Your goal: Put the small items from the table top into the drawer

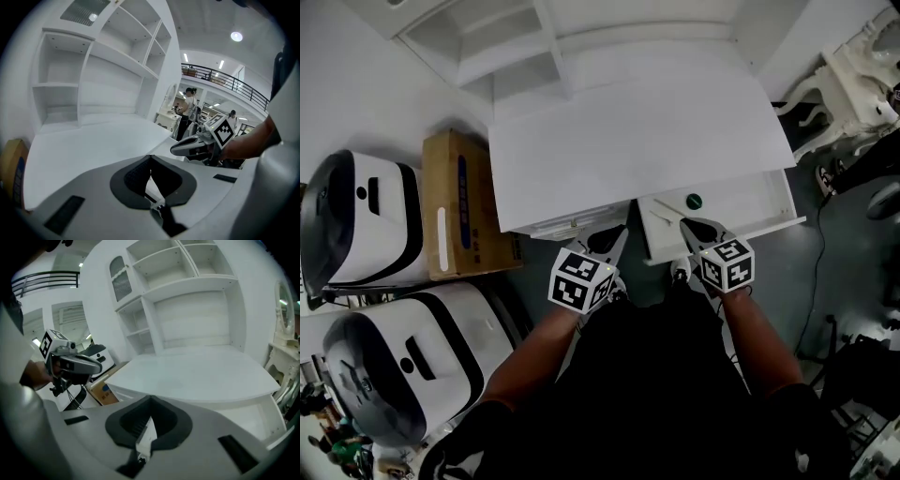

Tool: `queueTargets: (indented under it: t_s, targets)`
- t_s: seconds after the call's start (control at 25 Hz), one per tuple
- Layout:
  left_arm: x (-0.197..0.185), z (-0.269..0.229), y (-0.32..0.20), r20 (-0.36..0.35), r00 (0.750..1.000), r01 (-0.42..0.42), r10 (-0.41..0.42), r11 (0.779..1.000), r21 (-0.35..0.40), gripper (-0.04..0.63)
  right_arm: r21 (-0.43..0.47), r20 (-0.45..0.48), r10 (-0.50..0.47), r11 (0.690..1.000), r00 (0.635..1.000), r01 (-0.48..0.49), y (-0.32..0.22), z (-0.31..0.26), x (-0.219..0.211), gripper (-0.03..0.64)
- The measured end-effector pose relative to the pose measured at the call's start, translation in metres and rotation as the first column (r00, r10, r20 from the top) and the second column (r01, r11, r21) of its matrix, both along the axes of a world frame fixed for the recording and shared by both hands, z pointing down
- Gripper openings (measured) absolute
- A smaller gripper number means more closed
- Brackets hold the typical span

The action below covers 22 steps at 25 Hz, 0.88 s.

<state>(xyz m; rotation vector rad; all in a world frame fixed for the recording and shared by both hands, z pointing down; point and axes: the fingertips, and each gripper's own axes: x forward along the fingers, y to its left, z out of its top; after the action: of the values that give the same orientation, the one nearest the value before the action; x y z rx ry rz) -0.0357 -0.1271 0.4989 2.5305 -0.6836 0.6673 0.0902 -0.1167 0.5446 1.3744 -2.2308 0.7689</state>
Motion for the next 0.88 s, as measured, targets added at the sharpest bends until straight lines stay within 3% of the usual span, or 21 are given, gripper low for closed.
queueTargets:
  t_s: [0.32, 0.64, 0.88]
  targets:
    - [-0.012, -0.01, 0.015, -0.02, 0.998, -0.065, 0.065, 0.998, 0.027, 0.009, 0.047, 0.084, 0.032, 0.998, 0.996, -0.036, 0.033, -0.039, -0.042, 0.026]
    - [-0.016, -0.023, 0.033, -0.045, 0.999, -0.025, 0.027, 0.998, 0.051, 0.009, 0.105, 0.046, 0.015, 0.994, 0.999, -0.02, 0.045, -0.059, -0.042, 0.028]
    - [-0.01, -0.024, 0.051, -0.05, 0.998, 0.049, -0.047, 0.998, 0.048, 0.009, 0.141, 0.086, -0.048, 0.989, 0.995, 0.035, 0.063, -0.075, -0.036, 0.027]
